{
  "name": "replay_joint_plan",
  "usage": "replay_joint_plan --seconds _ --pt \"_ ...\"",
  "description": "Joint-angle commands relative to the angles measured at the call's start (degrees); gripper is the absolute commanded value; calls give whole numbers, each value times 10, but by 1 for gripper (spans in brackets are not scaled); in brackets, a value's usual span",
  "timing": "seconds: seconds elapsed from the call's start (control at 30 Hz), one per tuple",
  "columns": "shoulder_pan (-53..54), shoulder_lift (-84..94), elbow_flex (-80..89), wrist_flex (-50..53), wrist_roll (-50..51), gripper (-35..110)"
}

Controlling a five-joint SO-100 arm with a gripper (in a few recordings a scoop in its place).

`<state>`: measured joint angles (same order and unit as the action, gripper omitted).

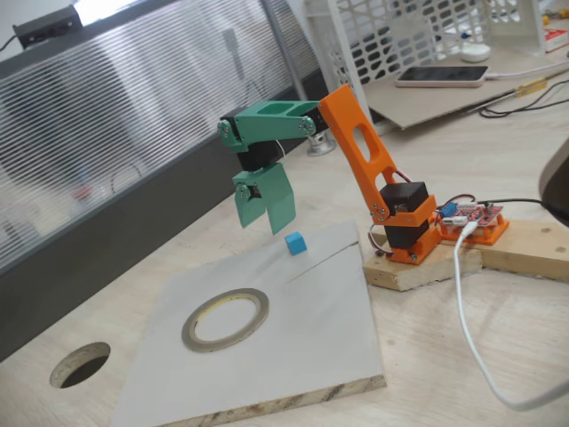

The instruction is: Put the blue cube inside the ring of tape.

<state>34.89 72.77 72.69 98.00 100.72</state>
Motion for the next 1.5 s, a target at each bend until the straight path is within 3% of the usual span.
replay_joint_plan --seconds 0.0,0.9,1.17,1.47 --pt "9 14 25 54 4 58" --pt "9 14 104 57 4 58" --pt "33 14 105 -51 4 58" --pt "62 14 104 -50 4 58"
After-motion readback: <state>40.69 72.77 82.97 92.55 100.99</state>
